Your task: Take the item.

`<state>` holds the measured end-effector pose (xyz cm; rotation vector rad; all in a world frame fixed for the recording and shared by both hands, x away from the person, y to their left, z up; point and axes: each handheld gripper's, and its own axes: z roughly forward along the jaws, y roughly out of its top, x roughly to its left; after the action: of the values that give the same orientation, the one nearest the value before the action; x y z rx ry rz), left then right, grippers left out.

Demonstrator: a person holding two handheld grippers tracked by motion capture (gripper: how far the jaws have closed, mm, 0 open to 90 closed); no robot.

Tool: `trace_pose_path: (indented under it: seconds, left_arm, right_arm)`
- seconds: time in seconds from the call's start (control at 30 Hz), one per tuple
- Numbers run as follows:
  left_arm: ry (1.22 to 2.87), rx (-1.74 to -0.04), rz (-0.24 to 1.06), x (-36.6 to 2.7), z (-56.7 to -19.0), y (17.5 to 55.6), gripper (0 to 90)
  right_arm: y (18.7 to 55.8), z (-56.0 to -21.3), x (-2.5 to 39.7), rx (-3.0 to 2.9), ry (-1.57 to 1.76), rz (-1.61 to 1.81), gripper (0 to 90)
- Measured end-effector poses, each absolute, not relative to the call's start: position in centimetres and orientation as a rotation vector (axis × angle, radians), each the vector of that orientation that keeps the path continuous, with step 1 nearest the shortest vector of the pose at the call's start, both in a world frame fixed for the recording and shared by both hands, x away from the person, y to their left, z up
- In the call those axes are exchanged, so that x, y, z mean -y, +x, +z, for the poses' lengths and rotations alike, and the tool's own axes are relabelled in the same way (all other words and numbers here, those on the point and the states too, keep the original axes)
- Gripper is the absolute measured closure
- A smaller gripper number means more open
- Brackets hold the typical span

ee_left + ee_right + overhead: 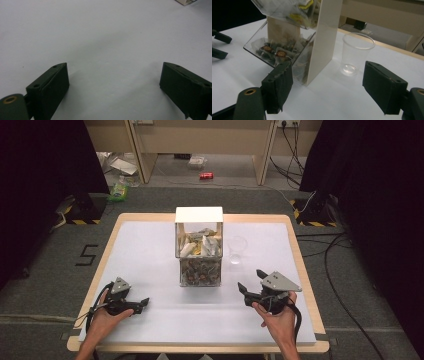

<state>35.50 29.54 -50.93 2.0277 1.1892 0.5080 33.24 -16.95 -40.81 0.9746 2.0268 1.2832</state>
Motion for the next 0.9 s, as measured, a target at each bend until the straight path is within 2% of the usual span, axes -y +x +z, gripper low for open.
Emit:
trace_pose_path:
  seconds: [0.9]
  left_arm:
    - [2.028, -1.190, 0.508, -29.5, -50.9, 35.5, 7.7]
  right_arm:
    - [33.4, -36.1, 15.0, -1.958, 0.851, 1.395, 33.0]
